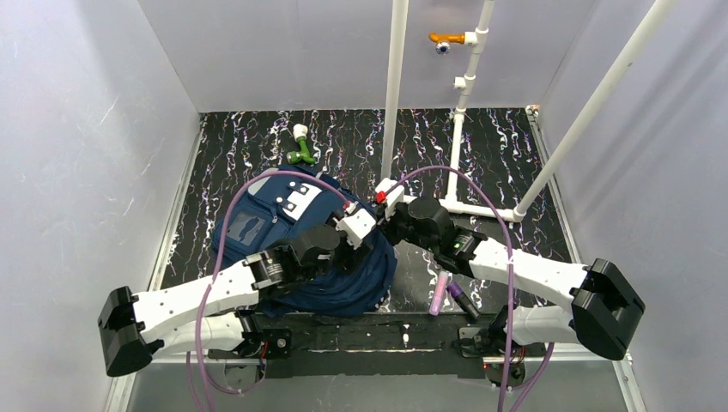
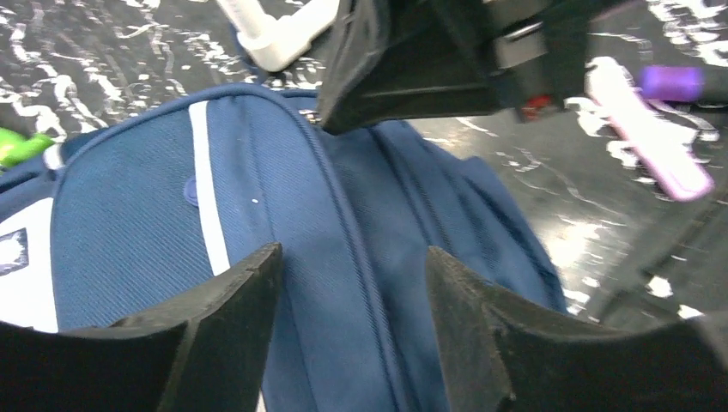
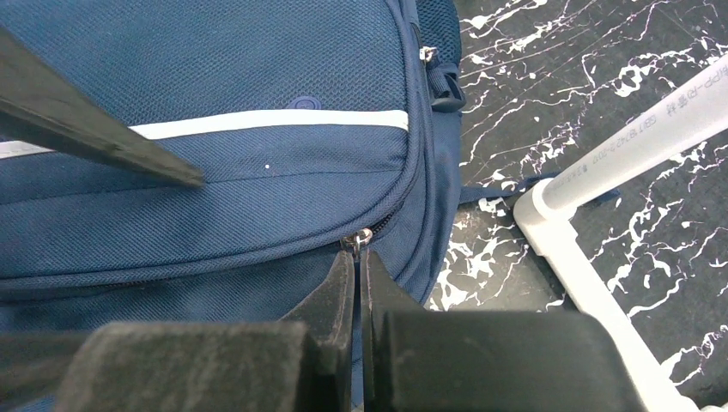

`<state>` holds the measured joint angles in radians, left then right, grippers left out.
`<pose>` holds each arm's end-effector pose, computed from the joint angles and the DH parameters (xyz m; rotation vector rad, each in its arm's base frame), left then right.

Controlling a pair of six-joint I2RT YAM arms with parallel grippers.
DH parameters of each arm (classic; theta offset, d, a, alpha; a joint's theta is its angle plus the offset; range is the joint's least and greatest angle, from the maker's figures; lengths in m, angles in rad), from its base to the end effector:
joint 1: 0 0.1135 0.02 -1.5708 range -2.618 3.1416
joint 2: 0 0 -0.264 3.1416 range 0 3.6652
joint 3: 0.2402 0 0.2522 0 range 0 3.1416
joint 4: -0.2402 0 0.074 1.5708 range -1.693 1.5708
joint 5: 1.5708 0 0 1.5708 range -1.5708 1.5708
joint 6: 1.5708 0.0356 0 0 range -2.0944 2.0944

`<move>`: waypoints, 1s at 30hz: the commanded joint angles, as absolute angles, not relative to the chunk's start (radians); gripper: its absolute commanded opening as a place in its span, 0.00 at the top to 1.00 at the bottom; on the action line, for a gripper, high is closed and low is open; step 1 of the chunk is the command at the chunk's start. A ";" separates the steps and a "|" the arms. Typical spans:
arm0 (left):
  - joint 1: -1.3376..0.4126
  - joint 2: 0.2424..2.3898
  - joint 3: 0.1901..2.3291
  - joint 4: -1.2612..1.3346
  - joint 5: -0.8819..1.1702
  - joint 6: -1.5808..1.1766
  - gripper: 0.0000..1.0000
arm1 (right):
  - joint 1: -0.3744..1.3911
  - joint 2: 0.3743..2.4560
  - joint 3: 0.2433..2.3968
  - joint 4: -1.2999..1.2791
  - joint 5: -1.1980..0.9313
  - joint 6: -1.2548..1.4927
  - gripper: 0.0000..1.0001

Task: Pack the student bag
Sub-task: Zip the student bag at the center of the board.

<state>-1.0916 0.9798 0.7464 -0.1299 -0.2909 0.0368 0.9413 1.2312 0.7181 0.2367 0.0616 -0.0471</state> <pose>0.1133 -0.1960 0.2960 0.8681 1.7367 -0.4260 0.1668 0.2253 0.2646 -0.8551 1.6796 0.5634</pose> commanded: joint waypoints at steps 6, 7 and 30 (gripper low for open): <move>-1.104 1.057 0.676 0.053 -0.582 0.100 0.56 | 0.943 1.148 0.803 0.326 0.033 -0.006 0.99; -1.104 1.058 0.675 0.053 -0.600 0.094 0.61 | 0.943 1.150 0.805 0.323 0.042 -0.006 0.99; -1.104 0.566 0.541 -0.179 -0.185 0.065 1.00 | 0.779 1.673 1.020 0.631 -0.166 -0.298 0.99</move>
<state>-1.0878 0.6106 0.5423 -0.1822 -0.3248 0.0578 0.8516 1.5391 0.8551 0.4816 -0.2203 -0.2142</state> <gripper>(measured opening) 0.046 0.051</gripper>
